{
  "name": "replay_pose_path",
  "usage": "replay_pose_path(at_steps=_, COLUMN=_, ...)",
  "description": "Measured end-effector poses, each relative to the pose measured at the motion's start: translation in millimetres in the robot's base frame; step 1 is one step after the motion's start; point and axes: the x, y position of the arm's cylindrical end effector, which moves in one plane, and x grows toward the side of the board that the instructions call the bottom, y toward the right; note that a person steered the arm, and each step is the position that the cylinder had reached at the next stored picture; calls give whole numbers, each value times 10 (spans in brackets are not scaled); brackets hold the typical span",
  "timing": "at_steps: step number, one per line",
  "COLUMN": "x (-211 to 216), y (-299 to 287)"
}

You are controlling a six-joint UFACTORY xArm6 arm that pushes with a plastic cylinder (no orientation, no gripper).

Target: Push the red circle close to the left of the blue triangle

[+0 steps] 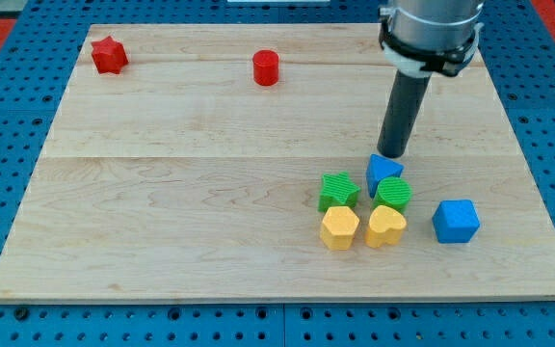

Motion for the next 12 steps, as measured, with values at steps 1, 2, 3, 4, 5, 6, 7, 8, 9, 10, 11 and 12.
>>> replay_pose_path(at_steps=1, x=-719, y=174)
replay_pose_path(at_steps=2, x=-1644, y=81)
replay_pose_path(at_steps=3, x=-2024, y=-931)
replay_pose_path(at_steps=4, x=-1661, y=-1551)
replay_pose_path(at_steps=5, x=-1184, y=-1479)
replay_pose_path(at_steps=6, x=-1280, y=-1760)
replay_pose_path(at_steps=7, x=-1113, y=-1931)
replay_pose_path(at_steps=8, x=-700, y=-998)
replay_pose_path(at_steps=9, x=-27, y=-593)
replay_pose_path(at_steps=10, x=202, y=-353)
replay_pose_path(at_steps=11, x=-503, y=-286)
replay_pose_path(at_steps=12, x=-1272, y=-609)
